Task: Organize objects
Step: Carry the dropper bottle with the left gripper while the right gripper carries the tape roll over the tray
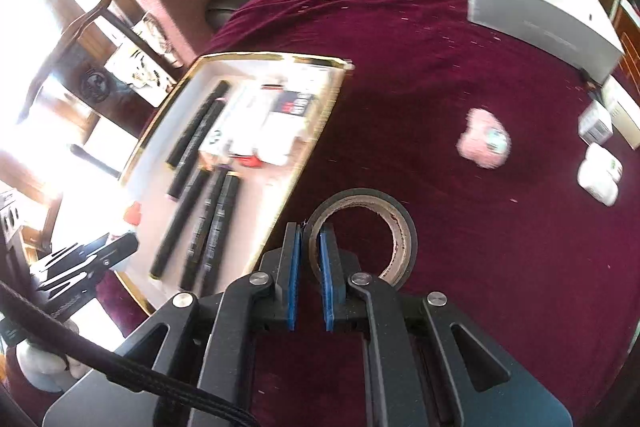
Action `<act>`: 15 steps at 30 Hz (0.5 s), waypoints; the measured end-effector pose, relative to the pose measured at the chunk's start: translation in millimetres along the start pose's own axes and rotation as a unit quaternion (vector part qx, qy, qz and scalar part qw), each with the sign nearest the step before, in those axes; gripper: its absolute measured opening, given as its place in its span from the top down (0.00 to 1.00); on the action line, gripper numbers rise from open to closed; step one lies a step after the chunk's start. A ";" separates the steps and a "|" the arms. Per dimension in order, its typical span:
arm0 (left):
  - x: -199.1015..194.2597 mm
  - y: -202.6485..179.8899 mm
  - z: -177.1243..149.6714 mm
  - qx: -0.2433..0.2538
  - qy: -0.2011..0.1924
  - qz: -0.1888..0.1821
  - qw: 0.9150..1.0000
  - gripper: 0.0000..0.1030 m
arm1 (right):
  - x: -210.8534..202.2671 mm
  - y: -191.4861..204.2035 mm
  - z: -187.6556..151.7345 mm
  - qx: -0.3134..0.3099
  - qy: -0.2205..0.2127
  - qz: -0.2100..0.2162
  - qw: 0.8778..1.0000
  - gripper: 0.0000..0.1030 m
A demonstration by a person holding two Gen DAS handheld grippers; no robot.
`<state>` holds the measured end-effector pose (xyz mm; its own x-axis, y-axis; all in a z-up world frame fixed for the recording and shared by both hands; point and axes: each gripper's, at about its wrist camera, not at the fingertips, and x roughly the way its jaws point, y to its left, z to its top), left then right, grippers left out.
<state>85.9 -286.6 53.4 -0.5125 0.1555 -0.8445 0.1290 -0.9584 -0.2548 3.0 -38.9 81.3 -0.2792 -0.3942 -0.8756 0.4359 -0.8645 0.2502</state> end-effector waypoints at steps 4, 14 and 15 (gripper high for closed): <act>9.2 16.8 2.0 -0.002 0.012 0.002 1.000 0.78 | 11.1 24.6 6.2 -0.012 0.007 0.009 1.000 0.93; 27.2 41.6 11.5 0.006 0.028 0.005 1.000 0.78 | 42.4 66.7 14.5 -0.030 0.028 0.013 0.999 0.93; 29.2 43.5 12.3 0.008 0.029 0.007 1.000 0.78 | 45.3 68.4 14.8 -0.030 0.031 0.013 0.999 0.93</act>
<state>66.2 -326.6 23.5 -0.4605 0.1548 -0.8741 0.1220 -0.9643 -0.2351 7.6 -120.5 64.8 -0.2146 -0.3947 -0.8934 0.4936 -0.8331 0.2495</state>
